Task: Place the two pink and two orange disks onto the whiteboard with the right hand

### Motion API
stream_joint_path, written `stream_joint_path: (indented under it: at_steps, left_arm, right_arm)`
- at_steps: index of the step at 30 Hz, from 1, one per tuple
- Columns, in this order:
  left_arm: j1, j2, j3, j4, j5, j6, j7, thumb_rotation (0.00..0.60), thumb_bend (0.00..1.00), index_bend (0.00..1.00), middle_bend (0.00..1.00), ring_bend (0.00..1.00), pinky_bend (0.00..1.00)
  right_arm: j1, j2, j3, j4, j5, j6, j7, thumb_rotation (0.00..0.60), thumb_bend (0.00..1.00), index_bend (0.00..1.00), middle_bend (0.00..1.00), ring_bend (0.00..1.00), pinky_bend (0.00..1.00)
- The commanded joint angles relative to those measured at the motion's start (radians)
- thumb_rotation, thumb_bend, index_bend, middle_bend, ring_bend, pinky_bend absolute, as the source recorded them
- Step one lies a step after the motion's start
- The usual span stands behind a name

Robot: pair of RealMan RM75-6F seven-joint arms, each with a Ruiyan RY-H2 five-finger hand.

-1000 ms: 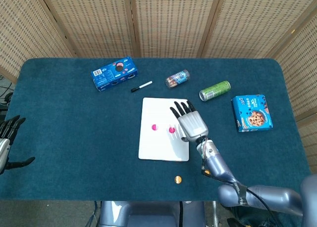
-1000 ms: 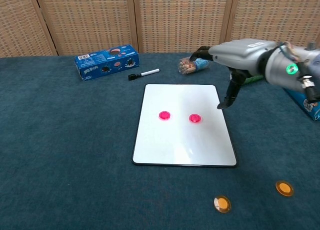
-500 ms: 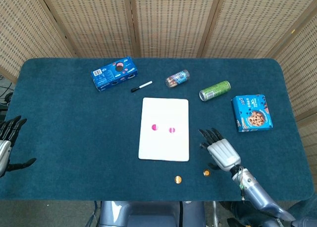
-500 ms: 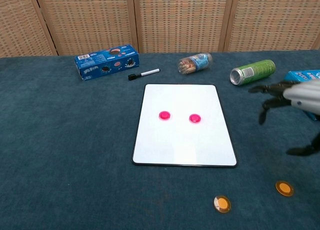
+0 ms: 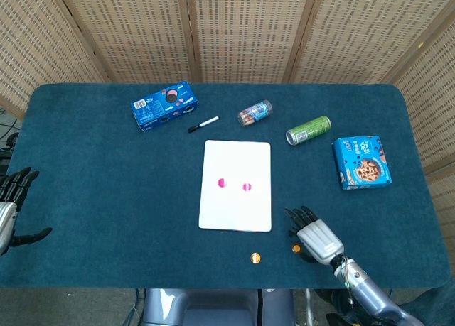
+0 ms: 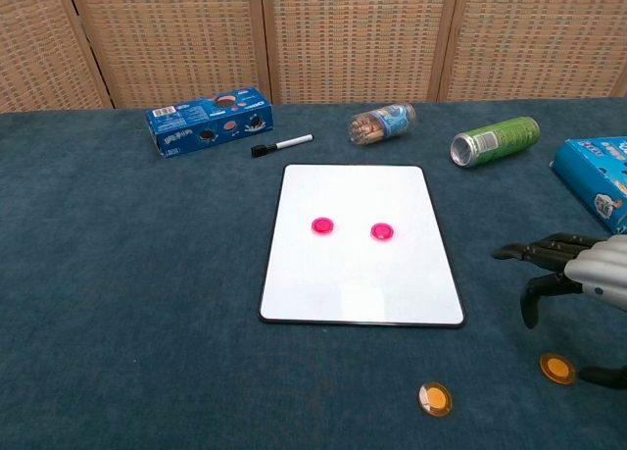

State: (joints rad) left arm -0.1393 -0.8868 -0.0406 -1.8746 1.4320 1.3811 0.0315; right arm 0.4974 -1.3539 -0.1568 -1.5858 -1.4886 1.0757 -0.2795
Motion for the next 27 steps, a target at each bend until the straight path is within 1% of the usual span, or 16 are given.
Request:
stream_joint_path:
  at_steps: [1,27]
  left_arm:
    - [0.000,0.000,0.000,0.000,-0.001,0.000,0.000,0.600,0.00,0.00,0.00,0.00,0.00]
    - [-0.001,-0.002,0.002,-0.002,-0.002,-0.003,0.005,0.600,0.00,0.00,0.00,0.00,0.00]
  right_arm:
    - [-0.005,-0.004,0.001,0.007,-0.005,-0.004,0.001,0.600,0.31,0.38,0.00,0.00,0.00]
    - [-0.033,-0.055,0.028,0.075,-0.010,-0.058,0.004,0.600,0.31,0.39,0.00,0.00,0.00]
